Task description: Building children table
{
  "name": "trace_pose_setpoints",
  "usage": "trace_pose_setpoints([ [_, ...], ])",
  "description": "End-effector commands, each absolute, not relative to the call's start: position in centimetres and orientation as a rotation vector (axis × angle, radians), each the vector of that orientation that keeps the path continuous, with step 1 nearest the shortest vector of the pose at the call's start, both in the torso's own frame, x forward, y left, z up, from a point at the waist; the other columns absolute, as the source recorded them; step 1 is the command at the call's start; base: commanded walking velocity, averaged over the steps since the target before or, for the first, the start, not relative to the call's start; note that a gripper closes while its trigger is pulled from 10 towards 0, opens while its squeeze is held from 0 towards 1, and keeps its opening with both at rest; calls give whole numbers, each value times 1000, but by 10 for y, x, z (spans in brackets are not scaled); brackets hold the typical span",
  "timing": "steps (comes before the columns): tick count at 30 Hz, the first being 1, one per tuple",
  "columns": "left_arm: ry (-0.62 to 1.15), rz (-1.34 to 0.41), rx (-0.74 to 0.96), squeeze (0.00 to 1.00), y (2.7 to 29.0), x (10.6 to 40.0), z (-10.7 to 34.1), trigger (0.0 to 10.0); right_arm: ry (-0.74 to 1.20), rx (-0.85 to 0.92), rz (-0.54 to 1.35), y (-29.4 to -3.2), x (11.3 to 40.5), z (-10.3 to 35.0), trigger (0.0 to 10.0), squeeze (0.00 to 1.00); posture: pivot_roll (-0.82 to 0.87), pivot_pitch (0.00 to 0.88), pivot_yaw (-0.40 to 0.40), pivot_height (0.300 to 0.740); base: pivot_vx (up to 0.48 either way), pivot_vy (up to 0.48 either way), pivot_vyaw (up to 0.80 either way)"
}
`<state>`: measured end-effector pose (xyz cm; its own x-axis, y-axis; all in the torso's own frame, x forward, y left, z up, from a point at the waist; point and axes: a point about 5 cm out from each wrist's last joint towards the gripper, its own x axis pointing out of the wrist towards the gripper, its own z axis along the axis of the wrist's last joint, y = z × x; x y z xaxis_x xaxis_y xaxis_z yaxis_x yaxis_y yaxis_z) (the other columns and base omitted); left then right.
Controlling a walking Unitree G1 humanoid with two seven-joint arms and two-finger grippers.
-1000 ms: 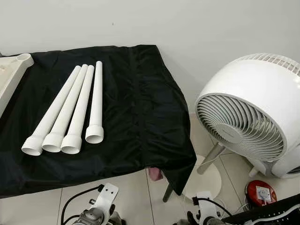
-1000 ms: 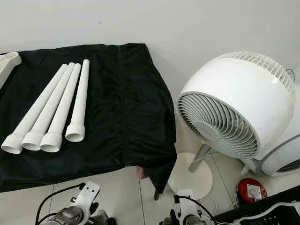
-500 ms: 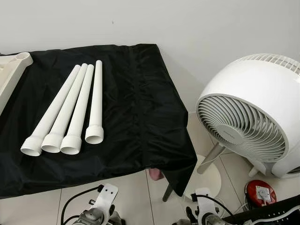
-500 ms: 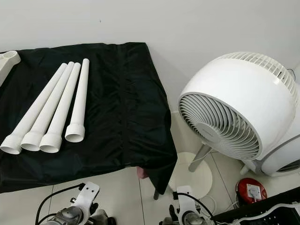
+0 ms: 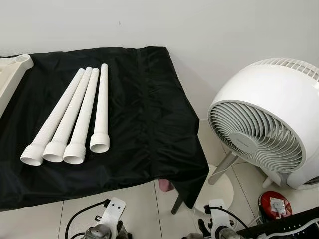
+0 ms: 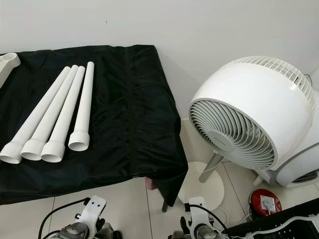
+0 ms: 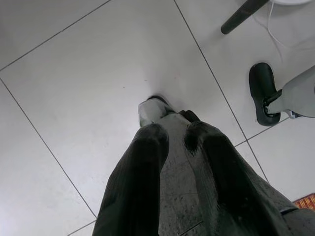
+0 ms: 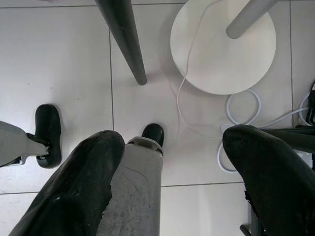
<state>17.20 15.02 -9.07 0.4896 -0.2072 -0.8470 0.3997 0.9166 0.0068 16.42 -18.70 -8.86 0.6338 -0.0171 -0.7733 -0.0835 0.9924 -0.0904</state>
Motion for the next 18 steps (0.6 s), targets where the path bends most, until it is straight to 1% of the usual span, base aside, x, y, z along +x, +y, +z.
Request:
trace_pose_setpoints([
  [1,1038,-324,234,0,156,162,-96,10000,897,-110,27,-185,160,-91,10000,0,-23,0,26,740,0,0,0],
  [10,1032,-327,233,0,156,164,-95,10000,928,-102,19,-186,152,-94,10000,0,-26,0,26,740,0,0,0],
  [16,1036,-339,229,0,155,161,-96,10000,931,-118,49,-186,150,-95,10000,0,-34,0,26,740,0,0,0],
  [18,1039,-343,231,0,154,160,-96,10000,931,-117,49,-186,149,-95,10000,0,-32,0,29,740,0,0,425],
])
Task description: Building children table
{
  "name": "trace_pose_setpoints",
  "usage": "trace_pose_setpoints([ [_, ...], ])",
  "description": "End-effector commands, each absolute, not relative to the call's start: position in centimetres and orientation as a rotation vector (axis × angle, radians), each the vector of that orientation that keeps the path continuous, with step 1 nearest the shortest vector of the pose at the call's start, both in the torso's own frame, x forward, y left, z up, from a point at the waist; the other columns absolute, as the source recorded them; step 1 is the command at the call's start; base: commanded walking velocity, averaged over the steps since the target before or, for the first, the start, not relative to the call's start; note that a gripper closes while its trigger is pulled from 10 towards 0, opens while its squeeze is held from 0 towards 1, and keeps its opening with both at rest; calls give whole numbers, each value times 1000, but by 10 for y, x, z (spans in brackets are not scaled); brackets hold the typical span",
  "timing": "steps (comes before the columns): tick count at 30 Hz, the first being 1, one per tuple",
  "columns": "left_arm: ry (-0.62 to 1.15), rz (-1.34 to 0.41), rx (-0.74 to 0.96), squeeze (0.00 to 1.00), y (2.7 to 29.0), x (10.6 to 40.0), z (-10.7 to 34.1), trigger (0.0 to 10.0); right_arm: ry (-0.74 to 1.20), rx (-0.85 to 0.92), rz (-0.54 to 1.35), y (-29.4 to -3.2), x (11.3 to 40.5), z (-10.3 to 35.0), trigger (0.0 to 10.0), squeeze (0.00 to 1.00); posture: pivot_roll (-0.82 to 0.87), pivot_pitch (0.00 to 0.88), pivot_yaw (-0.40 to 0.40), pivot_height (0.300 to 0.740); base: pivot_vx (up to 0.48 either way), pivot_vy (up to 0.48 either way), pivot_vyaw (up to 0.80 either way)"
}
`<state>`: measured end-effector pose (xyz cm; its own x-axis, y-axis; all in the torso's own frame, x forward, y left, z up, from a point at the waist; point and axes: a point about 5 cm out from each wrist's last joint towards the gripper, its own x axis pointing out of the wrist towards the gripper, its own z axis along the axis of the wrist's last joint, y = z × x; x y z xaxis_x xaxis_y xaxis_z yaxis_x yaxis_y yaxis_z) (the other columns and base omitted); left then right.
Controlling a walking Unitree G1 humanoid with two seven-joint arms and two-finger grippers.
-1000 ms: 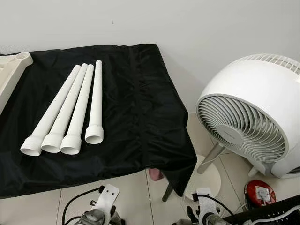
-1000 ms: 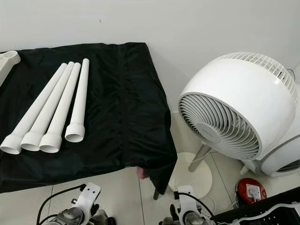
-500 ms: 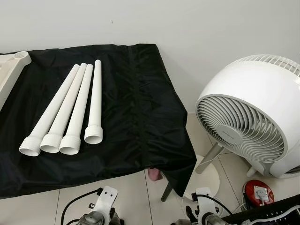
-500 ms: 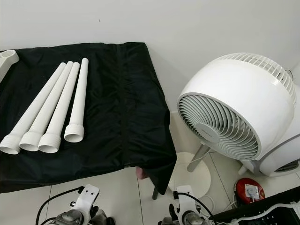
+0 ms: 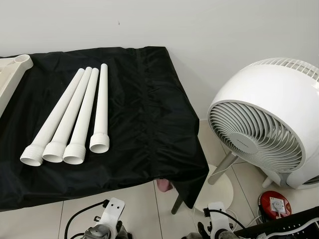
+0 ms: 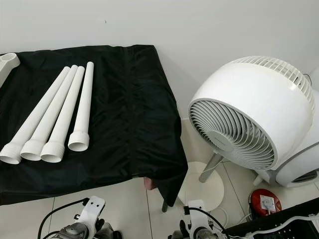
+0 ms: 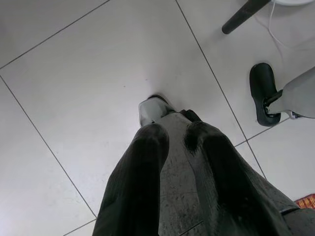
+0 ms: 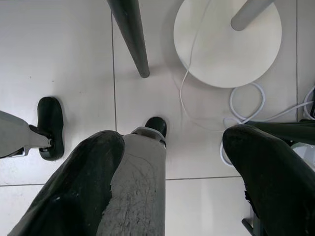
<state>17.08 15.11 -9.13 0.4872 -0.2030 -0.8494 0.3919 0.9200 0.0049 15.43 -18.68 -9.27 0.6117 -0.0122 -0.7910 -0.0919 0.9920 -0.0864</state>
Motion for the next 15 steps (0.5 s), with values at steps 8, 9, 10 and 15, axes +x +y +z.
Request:
trace_pose_setpoints([
  [8,1058,-341,229,0,157,155,-98,10000,945,-127,59,-183,144,-97,10000,27,-29,0,32,740,0,0,700],
  [9,1058,-341,229,0,157,155,-98,10000,945,-127,59,-183,144,-97,10000,27,-29,0,32,740,0,0,0],
  [10,1058,-340,228,0,156,154,-98,10000,946,-113,54,-182,143,-98,10000,27,-29,0,33,740,0,0,0],
  [15,1058,-339,223,0,155,154,-99,10000,945,-105,51,-182,142,-98,10000,0,-27,0,33,740,0,275,0],
])
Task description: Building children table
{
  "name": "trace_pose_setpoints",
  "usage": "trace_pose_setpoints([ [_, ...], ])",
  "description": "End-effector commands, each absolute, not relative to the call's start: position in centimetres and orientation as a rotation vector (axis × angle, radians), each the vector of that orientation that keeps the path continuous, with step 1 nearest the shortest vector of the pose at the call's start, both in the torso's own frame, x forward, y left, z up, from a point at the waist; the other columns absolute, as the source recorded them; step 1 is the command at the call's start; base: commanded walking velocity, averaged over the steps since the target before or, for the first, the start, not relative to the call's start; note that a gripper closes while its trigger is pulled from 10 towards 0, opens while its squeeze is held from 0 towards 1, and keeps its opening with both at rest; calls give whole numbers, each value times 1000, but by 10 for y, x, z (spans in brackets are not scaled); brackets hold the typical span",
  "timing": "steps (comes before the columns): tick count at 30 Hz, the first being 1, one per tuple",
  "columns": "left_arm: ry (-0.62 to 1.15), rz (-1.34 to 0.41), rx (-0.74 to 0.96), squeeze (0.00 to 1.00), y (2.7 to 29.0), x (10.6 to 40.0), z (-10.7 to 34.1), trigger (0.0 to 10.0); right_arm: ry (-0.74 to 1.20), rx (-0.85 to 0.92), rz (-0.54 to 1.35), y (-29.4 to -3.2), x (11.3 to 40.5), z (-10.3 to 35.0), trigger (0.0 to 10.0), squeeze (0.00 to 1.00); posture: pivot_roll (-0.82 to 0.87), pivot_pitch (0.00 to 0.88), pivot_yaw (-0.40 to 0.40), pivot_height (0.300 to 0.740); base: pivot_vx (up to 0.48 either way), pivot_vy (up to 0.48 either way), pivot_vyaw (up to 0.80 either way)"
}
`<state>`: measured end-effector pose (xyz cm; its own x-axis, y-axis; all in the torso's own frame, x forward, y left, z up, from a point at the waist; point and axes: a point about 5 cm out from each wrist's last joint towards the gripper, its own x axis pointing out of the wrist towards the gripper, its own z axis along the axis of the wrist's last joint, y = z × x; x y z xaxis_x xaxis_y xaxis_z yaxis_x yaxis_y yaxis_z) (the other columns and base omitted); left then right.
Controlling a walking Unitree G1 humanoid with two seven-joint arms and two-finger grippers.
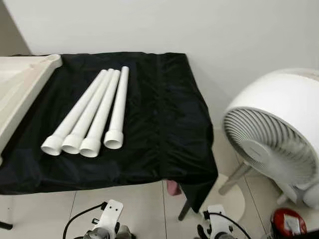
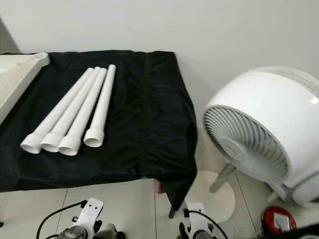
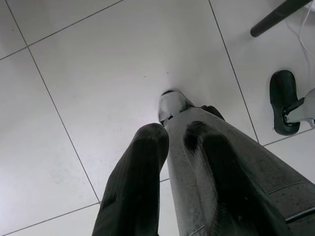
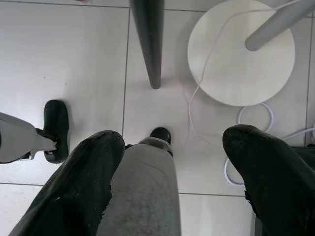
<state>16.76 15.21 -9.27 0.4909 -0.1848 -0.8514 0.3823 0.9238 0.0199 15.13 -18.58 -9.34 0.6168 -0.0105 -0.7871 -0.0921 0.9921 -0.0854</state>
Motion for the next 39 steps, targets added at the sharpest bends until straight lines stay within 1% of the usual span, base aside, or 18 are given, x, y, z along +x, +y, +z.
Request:
trace_pose_setpoints([
  [1,1059,-340,224,0,155,154,-99,10000,945,-103,51,-182,142,-98,10000,0,-27,0,33,740,0,356,0],
  [4,1060,-341,228,0,154,153,-99,10000,949,-127,57,-183,143,-98,10000,0,-23,0,28,740,0,451,0],
  [21,1059,-329,223,0,158,153,-99,10000,940,-142,72,-184,148,-96,10000,0,-15,0,15,740,0,450,0],
  [37,1040,-335,219,0,155,161,-96,10000,926,-148,79,-185,151,-94,10000,0,-17,0,12,740,0,433,0],
  [39,1037,-335,221,0,155,162,-96,10000,923,-149,80,-185,152,-94,10000,0,-16,0,12,740,0,163,0],
])
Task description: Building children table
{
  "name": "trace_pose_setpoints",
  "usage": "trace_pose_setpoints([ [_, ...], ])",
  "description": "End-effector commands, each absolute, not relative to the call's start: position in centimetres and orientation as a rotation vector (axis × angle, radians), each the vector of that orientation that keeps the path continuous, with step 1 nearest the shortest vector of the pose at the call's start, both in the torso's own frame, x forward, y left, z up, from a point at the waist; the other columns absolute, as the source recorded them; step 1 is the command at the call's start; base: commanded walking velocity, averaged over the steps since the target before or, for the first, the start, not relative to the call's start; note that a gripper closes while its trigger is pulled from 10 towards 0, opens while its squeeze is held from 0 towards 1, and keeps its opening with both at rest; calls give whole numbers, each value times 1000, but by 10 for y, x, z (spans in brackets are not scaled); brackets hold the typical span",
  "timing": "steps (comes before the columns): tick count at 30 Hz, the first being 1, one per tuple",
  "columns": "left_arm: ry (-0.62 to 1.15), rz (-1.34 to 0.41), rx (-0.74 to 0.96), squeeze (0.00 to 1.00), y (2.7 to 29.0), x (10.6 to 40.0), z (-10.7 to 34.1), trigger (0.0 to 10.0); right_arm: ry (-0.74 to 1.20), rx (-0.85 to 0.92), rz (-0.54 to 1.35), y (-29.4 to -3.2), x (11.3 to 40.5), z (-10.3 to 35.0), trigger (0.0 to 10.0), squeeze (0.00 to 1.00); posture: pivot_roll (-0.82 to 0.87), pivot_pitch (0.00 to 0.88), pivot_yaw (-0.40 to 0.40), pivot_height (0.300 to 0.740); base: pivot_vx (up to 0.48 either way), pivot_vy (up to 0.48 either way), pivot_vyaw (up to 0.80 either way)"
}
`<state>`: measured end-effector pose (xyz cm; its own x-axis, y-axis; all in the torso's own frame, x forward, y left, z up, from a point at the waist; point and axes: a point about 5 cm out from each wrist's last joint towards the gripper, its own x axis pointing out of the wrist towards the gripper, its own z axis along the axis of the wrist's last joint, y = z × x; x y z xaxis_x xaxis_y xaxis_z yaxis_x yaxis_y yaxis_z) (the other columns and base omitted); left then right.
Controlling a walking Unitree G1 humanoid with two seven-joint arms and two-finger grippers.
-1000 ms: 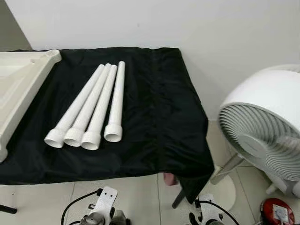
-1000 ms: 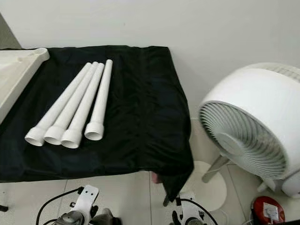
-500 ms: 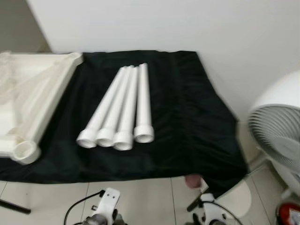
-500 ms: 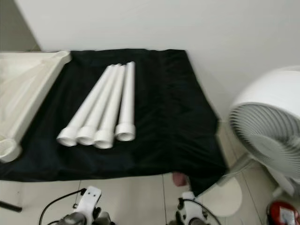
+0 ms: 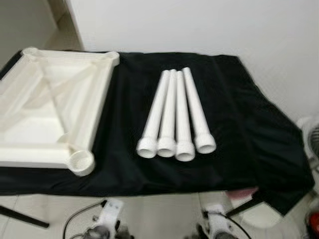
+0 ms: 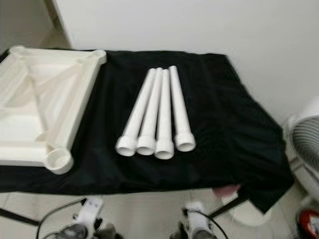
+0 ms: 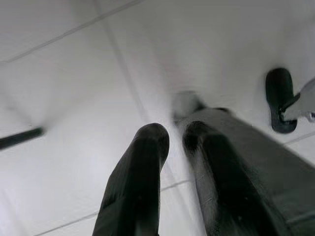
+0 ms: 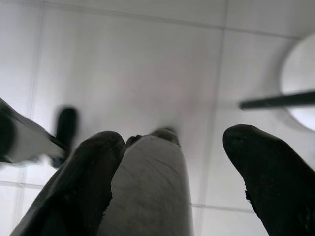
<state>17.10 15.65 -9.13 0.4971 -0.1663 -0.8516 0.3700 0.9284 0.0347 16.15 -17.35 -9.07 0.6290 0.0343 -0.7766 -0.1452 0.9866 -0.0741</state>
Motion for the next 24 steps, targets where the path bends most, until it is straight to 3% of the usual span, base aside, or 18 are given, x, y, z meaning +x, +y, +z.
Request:
trace_pose_setpoints([
  [1,1037,-335,221,0,155,162,-96,10000,923,-149,80,-185,152,-94,10000,0,-16,0,12,740,0,0,0],
  [24,1041,-343,243,0,152,164,-95,10000,904,-141,79,-182,158,-92,10000,0,-9,0,14,740,0,0,0],
])
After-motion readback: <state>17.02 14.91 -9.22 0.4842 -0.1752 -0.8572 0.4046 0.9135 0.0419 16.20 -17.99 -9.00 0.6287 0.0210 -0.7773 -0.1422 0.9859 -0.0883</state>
